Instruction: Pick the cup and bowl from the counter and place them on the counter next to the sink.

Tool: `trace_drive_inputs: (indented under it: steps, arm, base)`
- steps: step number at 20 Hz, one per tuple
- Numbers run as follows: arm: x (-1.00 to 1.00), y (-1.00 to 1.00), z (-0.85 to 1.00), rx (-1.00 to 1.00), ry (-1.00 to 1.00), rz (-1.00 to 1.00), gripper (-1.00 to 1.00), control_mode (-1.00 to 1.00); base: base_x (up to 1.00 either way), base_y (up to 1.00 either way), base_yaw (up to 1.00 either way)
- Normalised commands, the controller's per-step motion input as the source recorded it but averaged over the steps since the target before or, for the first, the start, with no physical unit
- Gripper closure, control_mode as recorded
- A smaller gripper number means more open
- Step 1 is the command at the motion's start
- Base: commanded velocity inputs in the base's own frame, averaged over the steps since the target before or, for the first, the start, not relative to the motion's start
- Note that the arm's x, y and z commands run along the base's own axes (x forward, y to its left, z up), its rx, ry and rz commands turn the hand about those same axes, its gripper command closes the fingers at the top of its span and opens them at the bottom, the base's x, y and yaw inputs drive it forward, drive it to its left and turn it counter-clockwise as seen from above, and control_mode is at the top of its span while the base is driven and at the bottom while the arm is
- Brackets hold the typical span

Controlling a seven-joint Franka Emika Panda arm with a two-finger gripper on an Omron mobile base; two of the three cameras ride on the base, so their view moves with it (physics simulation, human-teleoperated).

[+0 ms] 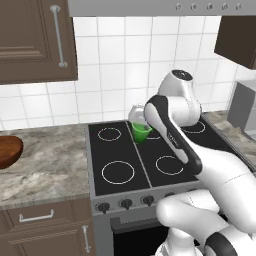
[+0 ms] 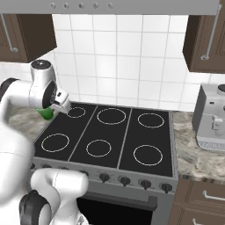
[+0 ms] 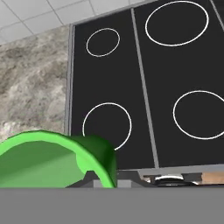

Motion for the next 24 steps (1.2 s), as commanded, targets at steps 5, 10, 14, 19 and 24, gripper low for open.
trace_drive_inputs:
  steps: [5,10,14,19,24]
  arm:
    - [-0.44,-0.41,0.13,0.0,0.24,0.0,1.0,-1.0]
    - [-0.45,-0.32,-0.07,0.0,0.08,0.0,1.0,-1.0]
    - [-0.37,-0.25,-0.28,0.0,0.0,0.0,1.0,-1.0]
    - [-0.3,-0.28,-0.24,0.0,-0.01,0.0,1.0,-1.0]
    - [-0.01,-0.06,-0.02,0.0,-0.02,0.0,1.0,-1.0]
  base:
    - [0.0,0.0,0.0]
    - [0.0,0.0,0.0]
    - [0.0,0.0,0.0]
    - [0.0,0.0,0.0]
    - [0.0,0.0,0.0]
